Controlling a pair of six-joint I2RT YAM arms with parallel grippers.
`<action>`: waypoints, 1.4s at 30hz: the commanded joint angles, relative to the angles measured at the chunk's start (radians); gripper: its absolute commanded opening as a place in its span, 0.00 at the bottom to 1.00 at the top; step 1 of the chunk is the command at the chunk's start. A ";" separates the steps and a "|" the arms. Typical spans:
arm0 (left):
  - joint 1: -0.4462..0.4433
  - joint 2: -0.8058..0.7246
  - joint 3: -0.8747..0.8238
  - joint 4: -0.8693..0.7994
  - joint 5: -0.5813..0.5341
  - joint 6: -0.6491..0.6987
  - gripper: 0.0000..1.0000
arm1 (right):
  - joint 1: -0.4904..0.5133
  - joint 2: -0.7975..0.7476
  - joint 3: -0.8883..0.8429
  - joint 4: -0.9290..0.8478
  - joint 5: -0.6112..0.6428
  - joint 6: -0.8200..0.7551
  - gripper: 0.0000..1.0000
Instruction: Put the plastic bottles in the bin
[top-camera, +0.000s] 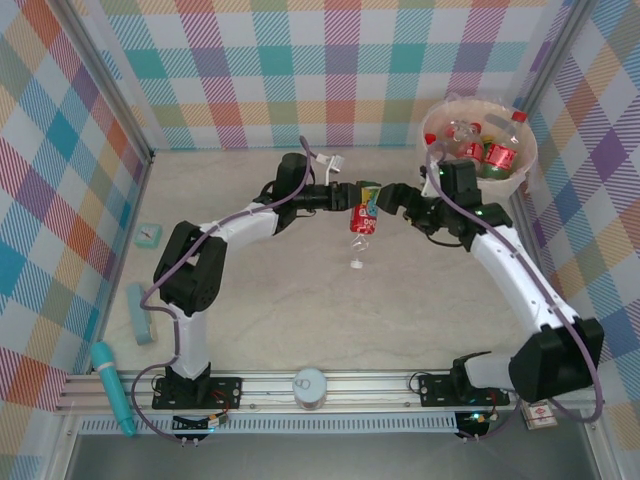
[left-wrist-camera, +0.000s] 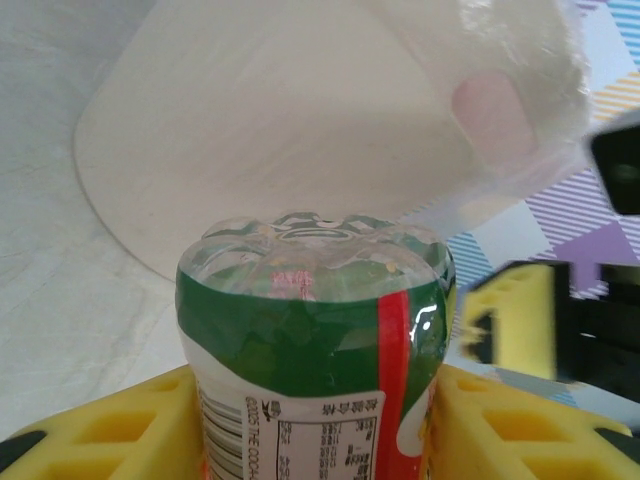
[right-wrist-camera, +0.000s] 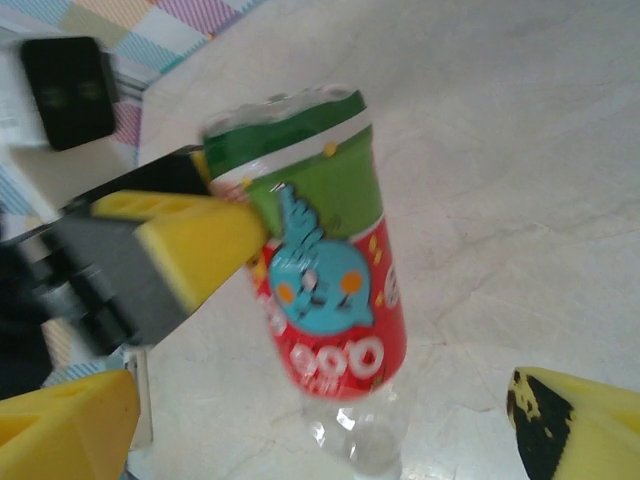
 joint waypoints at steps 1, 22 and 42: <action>-0.035 -0.061 -0.004 -0.054 0.028 0.097 0.52 | 0.009 0.059 0.058 0.058 0.045 0.021 0.93; -0.074 -0.088 0.011 -0.074 0.018 0.161 0.53 | 0.014 0.179 0.115 0.099 -0.046 0.054 0.77; -0.054 -0.181 -0.079 -0.008 0.022 0.160 0.92 | -0.018 0.148 0.247 0.004 0.080 0.010 0.53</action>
